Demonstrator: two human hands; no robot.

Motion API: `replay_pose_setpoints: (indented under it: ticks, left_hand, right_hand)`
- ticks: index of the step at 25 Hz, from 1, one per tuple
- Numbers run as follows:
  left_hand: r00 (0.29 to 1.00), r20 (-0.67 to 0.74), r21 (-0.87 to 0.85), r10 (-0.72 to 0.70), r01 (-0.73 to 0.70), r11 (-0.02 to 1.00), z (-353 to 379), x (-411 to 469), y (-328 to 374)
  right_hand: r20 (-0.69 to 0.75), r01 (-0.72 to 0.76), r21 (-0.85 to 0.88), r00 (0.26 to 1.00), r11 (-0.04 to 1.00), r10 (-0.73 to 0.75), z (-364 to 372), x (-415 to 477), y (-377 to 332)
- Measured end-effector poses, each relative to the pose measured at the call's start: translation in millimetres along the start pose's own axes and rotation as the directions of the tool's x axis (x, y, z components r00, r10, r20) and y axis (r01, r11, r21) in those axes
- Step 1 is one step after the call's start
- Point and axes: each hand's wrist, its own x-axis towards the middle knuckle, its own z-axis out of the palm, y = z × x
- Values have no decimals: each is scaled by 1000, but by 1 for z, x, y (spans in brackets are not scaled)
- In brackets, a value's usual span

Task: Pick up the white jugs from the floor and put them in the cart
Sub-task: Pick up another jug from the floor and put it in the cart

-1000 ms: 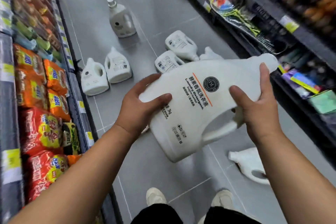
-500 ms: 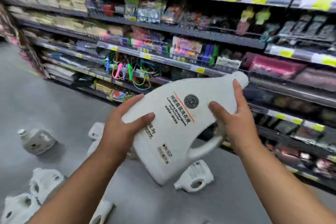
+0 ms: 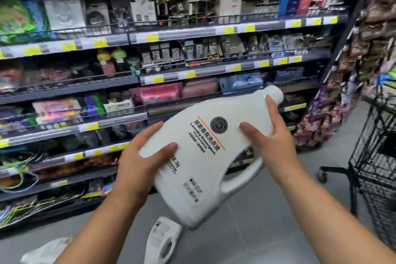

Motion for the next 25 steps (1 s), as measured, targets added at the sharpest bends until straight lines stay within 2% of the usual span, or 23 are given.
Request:
replay_pose_setpoints:
  ticks: [8, 12, 15, 19, 22, 25]
  left_hand:
    - [949, 302, -9, -86, 92, 996, 259, 65, -37]
    - [867, 478, 22, -141, 148, 989, 372, 85, -54]
    - [772, 614, 54, -161, 163, 985, 448, 106, -76]
    - [649, 729, 116, -217, 195, 974, 544, 138, -112]
    - [519, 825, 142, -223, 193, 971, 629, 170, -137]
    - [394, 889, 172, -234, 188, 967, 701, 192, -150]
  right_hand:
    - [-312, -89, -81, 948, 993, 60, -227, 70, 24]
    - [-486, -153, -61, 868, 986, 105, -315, 81, 39]
    - [-619, -198, -42, 774, 979, 130, -372, 87, 57]
    - [-740, -271, -53, 657, 961, 145, -432, 102, 87]
    - [-844, -327, -42, 517, 944, 141, -474, 122, 111]
    - [-920, -304, 10, 369, 953, 128, -501, 138, 124]
